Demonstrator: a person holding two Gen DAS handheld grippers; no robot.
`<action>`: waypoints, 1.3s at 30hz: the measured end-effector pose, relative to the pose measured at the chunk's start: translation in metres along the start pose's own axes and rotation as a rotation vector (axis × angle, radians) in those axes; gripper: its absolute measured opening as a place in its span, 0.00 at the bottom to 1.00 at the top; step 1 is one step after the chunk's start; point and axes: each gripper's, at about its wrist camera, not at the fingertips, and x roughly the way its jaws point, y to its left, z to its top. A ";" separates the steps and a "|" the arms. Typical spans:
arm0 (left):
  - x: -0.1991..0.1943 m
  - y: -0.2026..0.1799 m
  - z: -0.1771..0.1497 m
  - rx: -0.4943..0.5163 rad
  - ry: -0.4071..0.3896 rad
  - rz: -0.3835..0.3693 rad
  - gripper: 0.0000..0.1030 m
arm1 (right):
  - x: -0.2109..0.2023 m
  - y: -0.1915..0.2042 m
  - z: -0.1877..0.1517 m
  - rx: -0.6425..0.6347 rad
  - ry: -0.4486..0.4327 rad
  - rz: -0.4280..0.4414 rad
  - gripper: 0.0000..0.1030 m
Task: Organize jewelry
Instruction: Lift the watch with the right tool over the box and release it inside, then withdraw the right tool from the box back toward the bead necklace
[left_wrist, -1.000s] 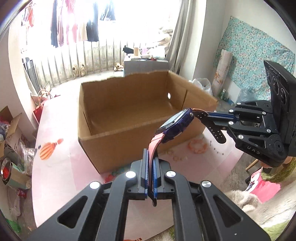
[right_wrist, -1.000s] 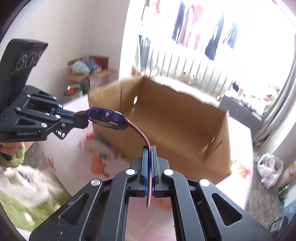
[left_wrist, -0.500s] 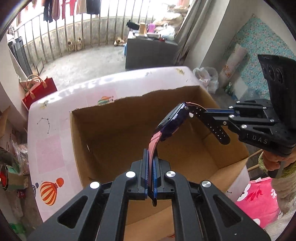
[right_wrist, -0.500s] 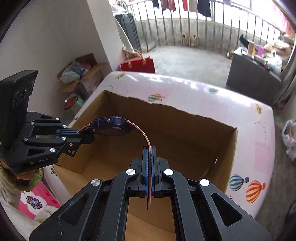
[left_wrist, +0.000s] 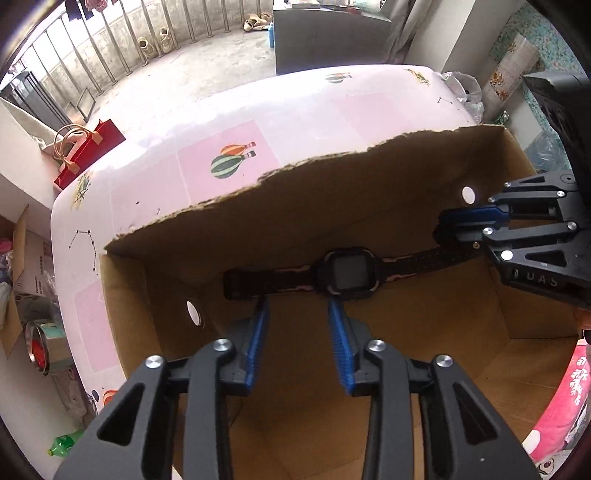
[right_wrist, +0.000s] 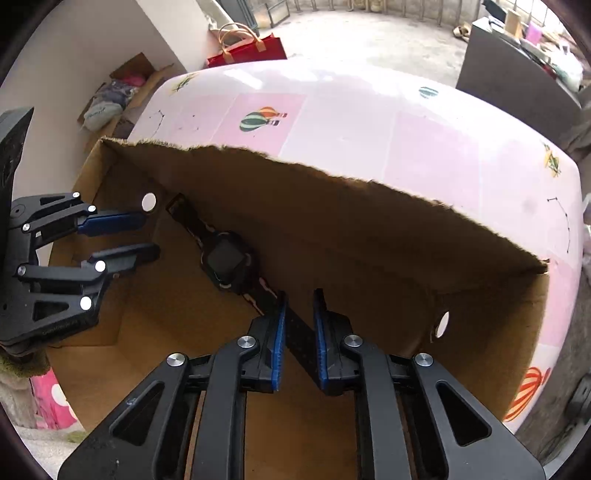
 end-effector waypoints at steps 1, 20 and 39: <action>-0.003 -0.001 0.000 0.005 -0.016 0.001 0.42 | -0.004 -0.002 -0.002 0.008 -0.014 0.006 0.17; -0.142 0.024 -0.132 -0.149 -0.512 -0.020 0.62 | -0.179 0.044 -0.169 0.040 -0.614 -0.037 0.42; -0.048 0.023 -0.217 -0.348 -0.446 -0.037 0.65 | -0.068 0.049 -0.213 0.273 -0.377 0.071 0.35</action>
